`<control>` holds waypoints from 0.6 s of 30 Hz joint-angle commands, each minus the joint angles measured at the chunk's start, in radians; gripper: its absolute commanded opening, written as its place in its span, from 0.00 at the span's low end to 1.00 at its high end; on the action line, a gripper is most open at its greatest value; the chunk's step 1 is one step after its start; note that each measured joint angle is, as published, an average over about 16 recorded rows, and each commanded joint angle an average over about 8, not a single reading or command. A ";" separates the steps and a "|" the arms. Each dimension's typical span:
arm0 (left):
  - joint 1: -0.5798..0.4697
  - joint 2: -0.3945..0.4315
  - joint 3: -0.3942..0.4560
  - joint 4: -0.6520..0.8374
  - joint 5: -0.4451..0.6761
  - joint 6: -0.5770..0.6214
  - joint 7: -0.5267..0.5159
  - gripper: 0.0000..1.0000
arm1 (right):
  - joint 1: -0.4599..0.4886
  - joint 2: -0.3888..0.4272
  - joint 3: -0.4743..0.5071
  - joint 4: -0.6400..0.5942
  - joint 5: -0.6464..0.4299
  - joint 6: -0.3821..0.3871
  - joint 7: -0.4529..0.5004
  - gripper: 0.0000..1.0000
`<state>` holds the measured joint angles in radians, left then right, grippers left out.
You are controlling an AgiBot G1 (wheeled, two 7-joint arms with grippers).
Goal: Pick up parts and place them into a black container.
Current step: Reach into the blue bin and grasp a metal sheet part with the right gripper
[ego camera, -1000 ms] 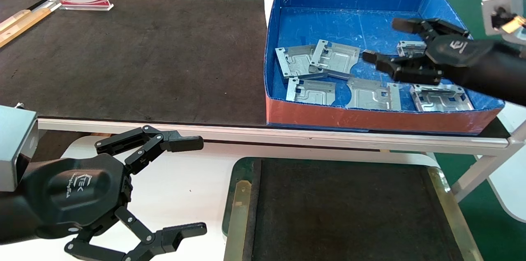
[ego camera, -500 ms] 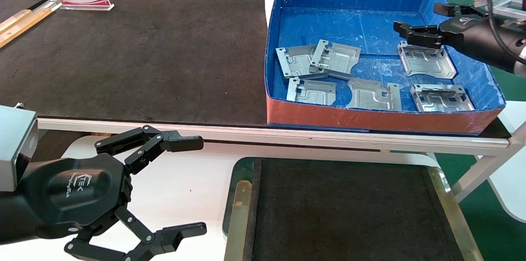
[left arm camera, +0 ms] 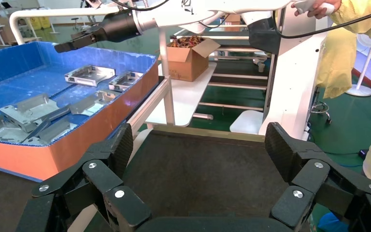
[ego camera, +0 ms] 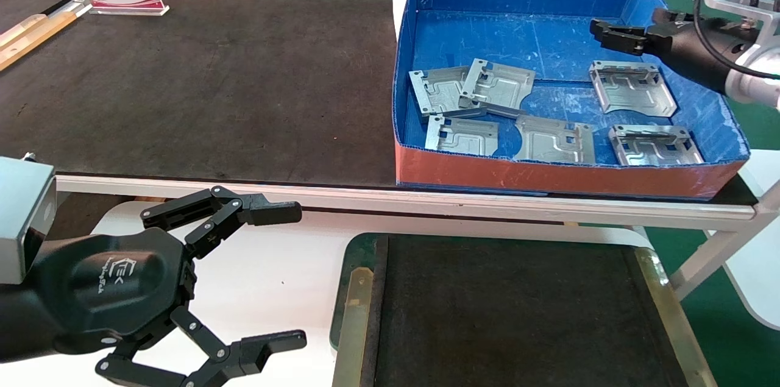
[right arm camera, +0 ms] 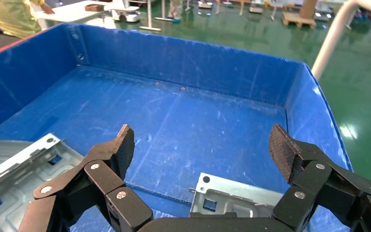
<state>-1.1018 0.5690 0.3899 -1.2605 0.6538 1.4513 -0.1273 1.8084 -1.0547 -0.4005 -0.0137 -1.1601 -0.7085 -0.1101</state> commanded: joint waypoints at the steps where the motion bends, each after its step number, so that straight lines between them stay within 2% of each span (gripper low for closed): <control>1: 0.000 0.000 0.000 0.000 0.000 0.000 0.000 1.00 | 0.006 -0.010 -0.003 -0.013 -0.004 0.026 0.013 1.00; 7: 0.000 0.000 0.000 0.000 0.000 0.000 0.000 1.00 | 0.006 -0.025 -0.020 -0.033 -0.029 0.067 0.051 1.00; 18: 0.000 0.000 0.000 0.000 0.000 0.000 0.000 1.00 | -0.030 -0.044 -0.039 -0.035 -0.058 0.089 0.103 1.00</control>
<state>-1.1018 0.5690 0.3900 -1.2605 0.6538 1.4513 -0.1272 1.7798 -1.0990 -0.4368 -0.0495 -1.2141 -0.6177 -0.0038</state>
